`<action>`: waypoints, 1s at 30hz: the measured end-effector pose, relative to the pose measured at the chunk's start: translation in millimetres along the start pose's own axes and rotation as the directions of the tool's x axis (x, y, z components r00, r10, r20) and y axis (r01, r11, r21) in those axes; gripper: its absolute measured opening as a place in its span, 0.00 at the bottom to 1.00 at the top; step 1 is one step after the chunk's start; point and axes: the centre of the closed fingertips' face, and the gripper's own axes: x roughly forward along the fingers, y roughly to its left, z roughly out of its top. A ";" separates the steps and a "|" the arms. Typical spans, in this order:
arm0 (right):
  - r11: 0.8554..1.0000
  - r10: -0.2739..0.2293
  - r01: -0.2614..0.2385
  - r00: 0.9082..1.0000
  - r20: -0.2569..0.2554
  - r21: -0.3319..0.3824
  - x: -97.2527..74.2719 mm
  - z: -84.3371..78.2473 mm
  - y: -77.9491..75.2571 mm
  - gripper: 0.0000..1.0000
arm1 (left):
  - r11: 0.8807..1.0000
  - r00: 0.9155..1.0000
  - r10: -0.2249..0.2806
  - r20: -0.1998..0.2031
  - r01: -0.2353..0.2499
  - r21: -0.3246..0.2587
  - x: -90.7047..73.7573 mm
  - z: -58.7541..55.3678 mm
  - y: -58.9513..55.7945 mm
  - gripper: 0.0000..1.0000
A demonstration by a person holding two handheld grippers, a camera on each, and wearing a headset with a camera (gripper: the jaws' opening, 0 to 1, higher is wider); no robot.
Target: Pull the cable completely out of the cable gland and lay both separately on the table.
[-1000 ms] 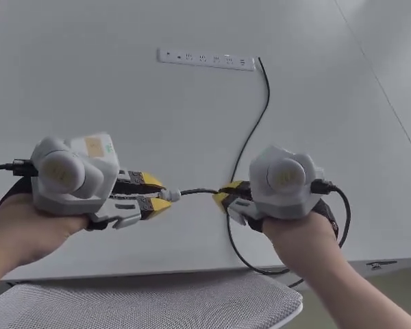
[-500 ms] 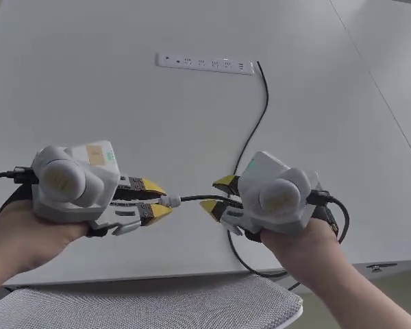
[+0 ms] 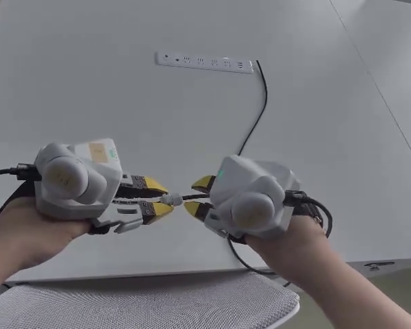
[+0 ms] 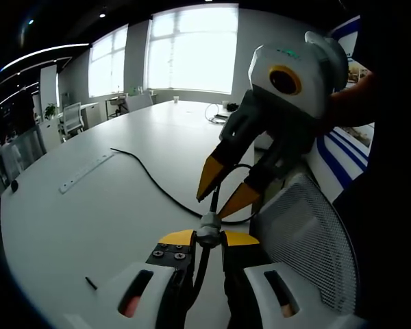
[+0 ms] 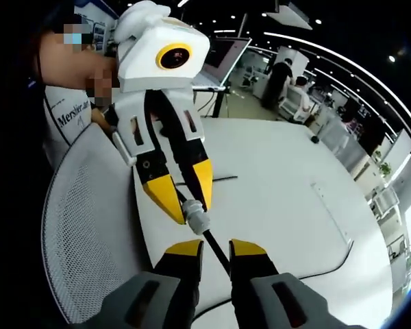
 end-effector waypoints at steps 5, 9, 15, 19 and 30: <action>1.000 0.005 -0.005 1.000 0.009 0.002 -0.3 -0.9 -0.6 0.05 | 1.000 1.000 0.001 -0.010 -0.001 0.007 0.3 -1.6 -1.5 0.16; 1.000 0.001 -0.001 1.000 0.018 0.030 -1.5 -1.2 -0.3 0.03 | 1.000 1.000 0.008 -0.003 -0.008 0.007 0.0 -0.5 -0.8 0.15; 0.993 -0.015 0.012 1.000 0.024 0.113 -3.2 -4.6 -4.2 0.01 | 0.999 1.000 0.021 0.013 -0.021 0.029 -1.4 3.1 2.0 0.15; 0.986 -0.017 0.012 0.999 0.028 0.164 -4.9 -6.6 -6.9 0.01 | 0.999 1.000 0.026 0.016 -0.027 0.031 -2.3 5.5 3.3 0.15; 0.962 -0.030 0.025 0.999 0.015 0.270 -7.3 -25.1 -12.0 0.00 | 0.999 1.000 0.029 0.010 -0.029 0.021 -1.1 4.2 2.5 0.15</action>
